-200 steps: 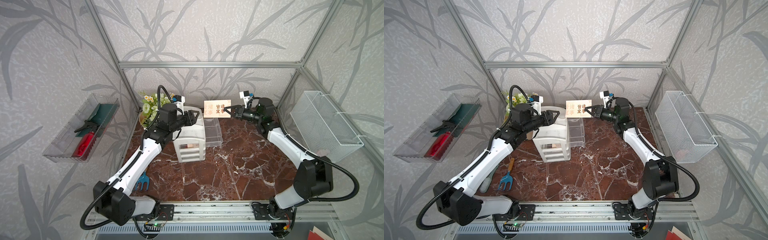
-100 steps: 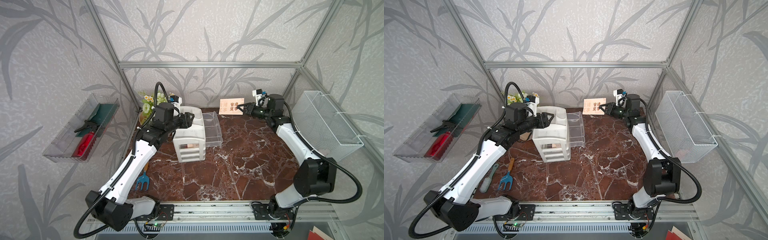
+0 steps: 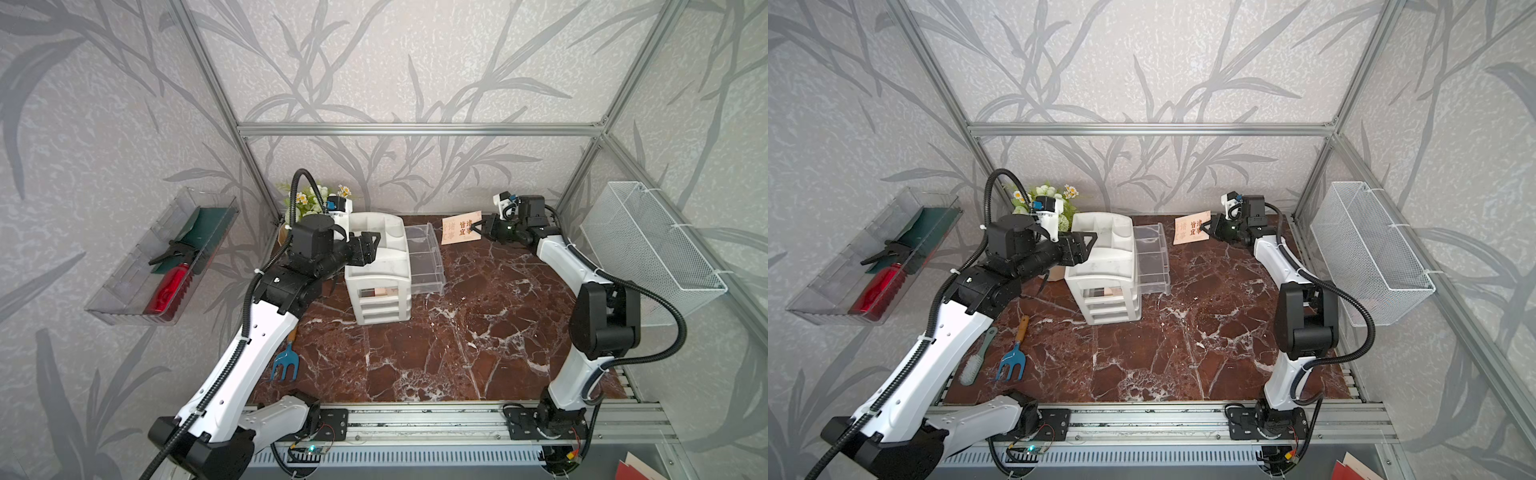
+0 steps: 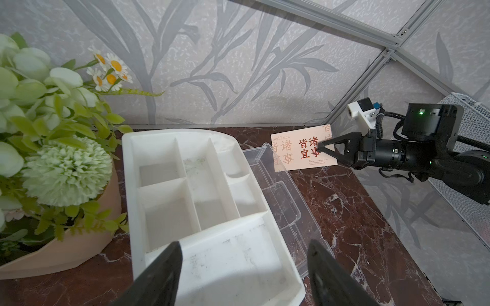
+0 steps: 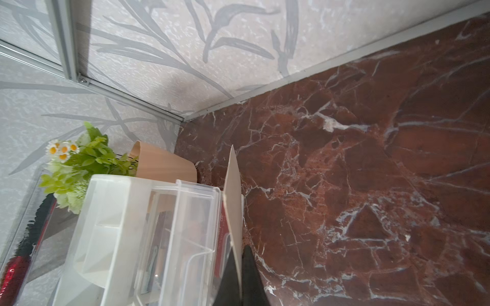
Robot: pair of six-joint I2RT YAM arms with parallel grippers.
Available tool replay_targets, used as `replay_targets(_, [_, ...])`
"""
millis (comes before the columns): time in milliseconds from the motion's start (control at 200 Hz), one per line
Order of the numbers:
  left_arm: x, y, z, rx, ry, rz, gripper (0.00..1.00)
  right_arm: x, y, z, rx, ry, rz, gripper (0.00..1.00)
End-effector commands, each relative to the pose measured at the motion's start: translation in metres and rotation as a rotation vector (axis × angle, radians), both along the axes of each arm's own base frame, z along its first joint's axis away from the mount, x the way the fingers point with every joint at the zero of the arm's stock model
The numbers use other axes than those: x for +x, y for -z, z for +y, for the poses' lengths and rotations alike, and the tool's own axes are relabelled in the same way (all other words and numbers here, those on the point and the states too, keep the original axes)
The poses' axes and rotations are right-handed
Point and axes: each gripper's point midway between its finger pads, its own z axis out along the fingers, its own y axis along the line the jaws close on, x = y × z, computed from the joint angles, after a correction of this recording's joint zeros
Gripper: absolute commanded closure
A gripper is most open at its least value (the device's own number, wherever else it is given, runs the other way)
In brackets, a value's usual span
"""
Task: Take the postcards out of the drawer
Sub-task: Place the postcard at the center of the board.
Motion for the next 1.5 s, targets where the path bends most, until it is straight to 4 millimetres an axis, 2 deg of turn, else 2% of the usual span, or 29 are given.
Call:
replay_targets(0, [-0.004,0.006,0.009,0.042,-0.024,0.011,0.27,0.008,0.005,0.0,-0.013,-0.018,-0.002,1.0])
replay_targets(215, [-0.002,0.014,0.01,0.058,-0.033,0.042,0.28,0.018,0.037,0.007,0.012,-0.046,0.06,1.0])
replay_targets(400, [0.0,0.022,0.012,0.079,-0.045,0.067,0.29,0.028,0.055,0.012,0.031,-0.046,0.09,1.0])
replay_targets(685, [-0.002,0.032,0.012,0.103,-0.036,0.101,0.3,0.044,0.083,0.032,0.067,-0.066,0.141,0.99])
replay_targets(1235, [-0.001,0.042,0.017,0.147,-0.044,0.134,0.29,0.06,0.109,0.049,0.076,-0.089,0.202,0.94])
replay_targets(1495, [-0.004,0.043,0.021,0.172,-0.045,0.145,0.29,0.065,0.125,0.05,0.072,-0.074,0.228,0.92])
